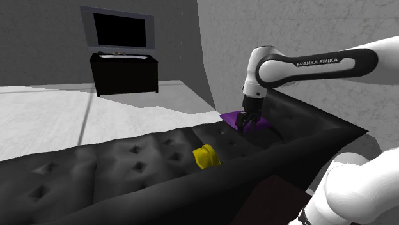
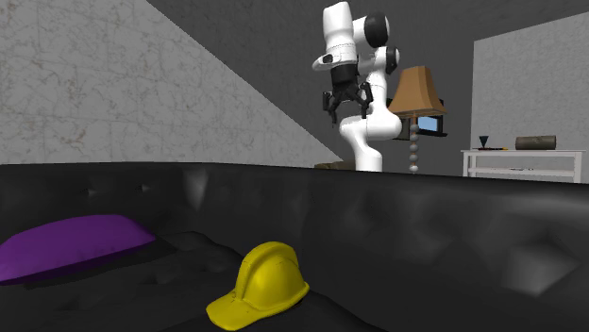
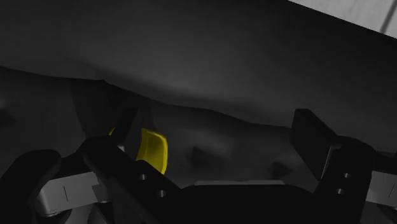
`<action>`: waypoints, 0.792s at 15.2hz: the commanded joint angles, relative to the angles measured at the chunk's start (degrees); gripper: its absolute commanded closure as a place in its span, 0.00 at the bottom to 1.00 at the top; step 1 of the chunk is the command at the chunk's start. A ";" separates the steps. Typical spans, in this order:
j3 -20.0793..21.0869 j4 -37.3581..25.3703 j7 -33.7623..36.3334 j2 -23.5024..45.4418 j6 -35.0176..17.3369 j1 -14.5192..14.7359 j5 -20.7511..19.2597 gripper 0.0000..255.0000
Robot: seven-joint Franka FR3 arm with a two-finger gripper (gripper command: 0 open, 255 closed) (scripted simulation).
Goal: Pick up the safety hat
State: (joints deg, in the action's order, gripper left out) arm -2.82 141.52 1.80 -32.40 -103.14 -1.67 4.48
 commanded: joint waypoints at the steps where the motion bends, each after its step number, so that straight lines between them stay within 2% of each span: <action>1: -0.53 -0.43 -0.53 3.98 -4.09 -0.29 -0.07 0.00; 12: -3.47 -6.21 -4.20 26.32 -22.64 -1.56 1.70 0.00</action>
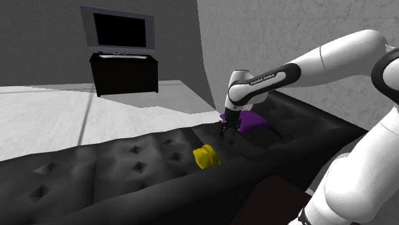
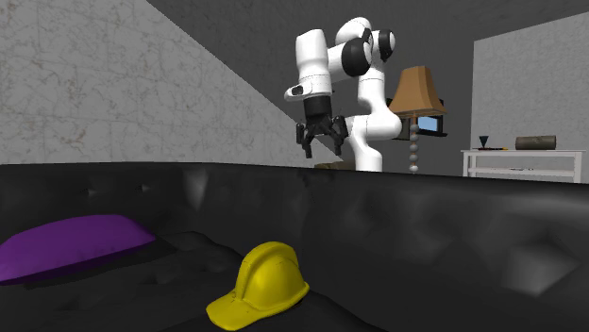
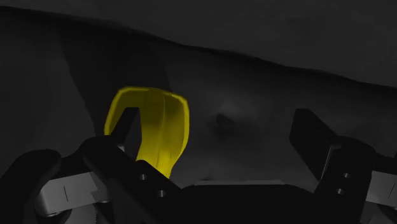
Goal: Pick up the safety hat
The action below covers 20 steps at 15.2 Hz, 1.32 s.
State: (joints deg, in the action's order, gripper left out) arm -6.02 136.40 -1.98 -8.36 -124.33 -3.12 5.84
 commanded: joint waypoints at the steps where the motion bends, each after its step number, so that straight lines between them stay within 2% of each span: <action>1: -0.50 -2.09 -0.85 4.44 -2.78 -0.22 0.73 0.00; 10: -1.37 -14.35 -4.78 23.96 -11.37 -2.12 5.32 0.00; 20: -0.46 -35.01 -6.98 45.69 -14.09 -6.10 9.19 0.00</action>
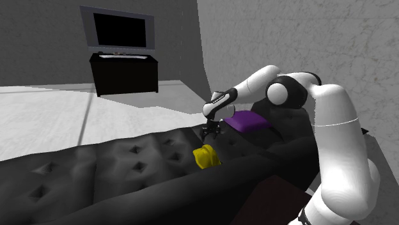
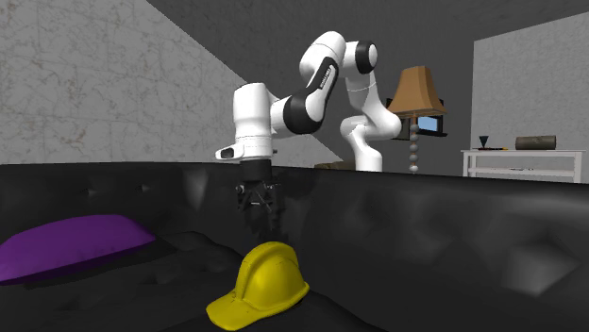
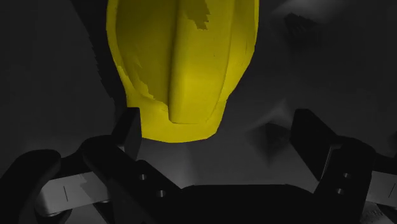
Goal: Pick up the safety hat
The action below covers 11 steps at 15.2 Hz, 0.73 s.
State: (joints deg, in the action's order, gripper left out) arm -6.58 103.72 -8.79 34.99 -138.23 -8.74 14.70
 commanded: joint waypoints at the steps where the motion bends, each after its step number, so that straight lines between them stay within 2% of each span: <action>1: 0.20 -4.89 -0.18 4.59 -0.07 -0.90 0.52 0.00; 11: 1.01 -7.39 -0.99 10.19 -3.25 -1.61 1.40 0.00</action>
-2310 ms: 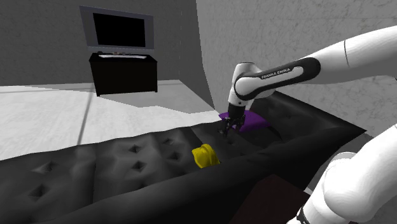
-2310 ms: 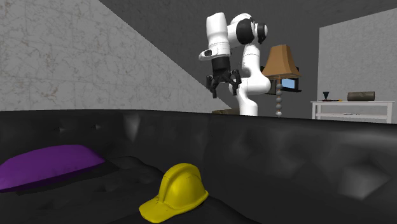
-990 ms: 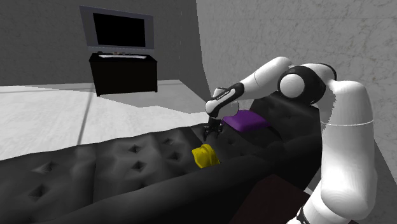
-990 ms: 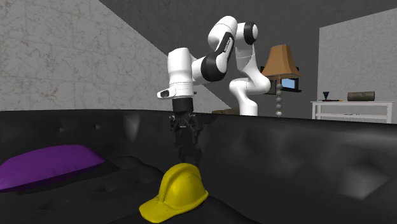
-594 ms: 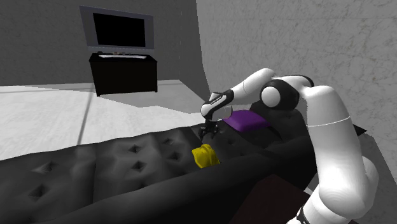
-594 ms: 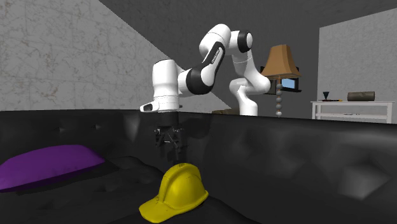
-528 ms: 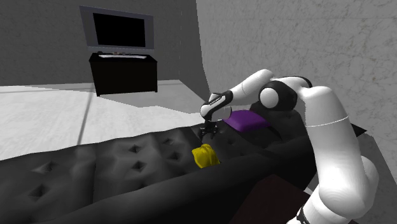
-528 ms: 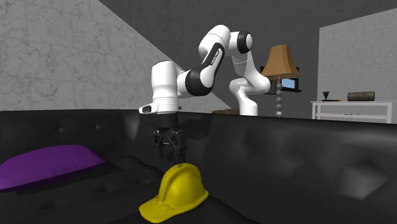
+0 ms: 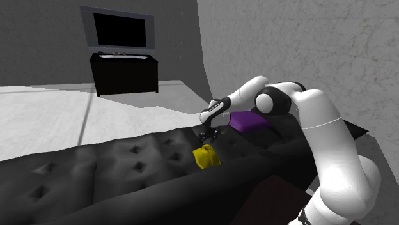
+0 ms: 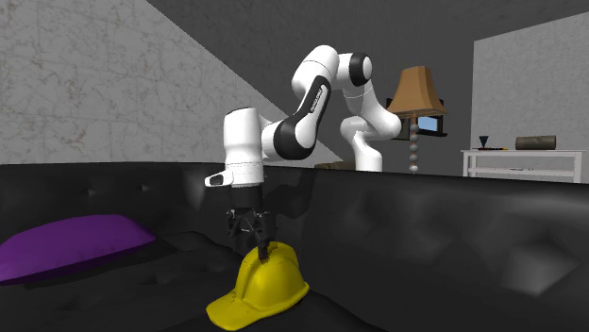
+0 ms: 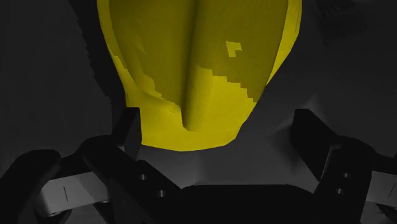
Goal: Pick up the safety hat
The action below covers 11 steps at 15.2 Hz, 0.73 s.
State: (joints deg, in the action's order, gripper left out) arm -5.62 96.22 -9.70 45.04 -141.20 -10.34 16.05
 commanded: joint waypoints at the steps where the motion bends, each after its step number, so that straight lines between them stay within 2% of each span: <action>1: 0.05 -0.02 -0.02 0.18 -0.20 0.01 0.04 1.00; 11: -0.05 0.33 0.03 -0.49 0.12 0.05 -0.04 1.00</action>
State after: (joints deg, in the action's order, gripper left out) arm -5.61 96.38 -9.73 44.87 -141.21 -10.34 16.05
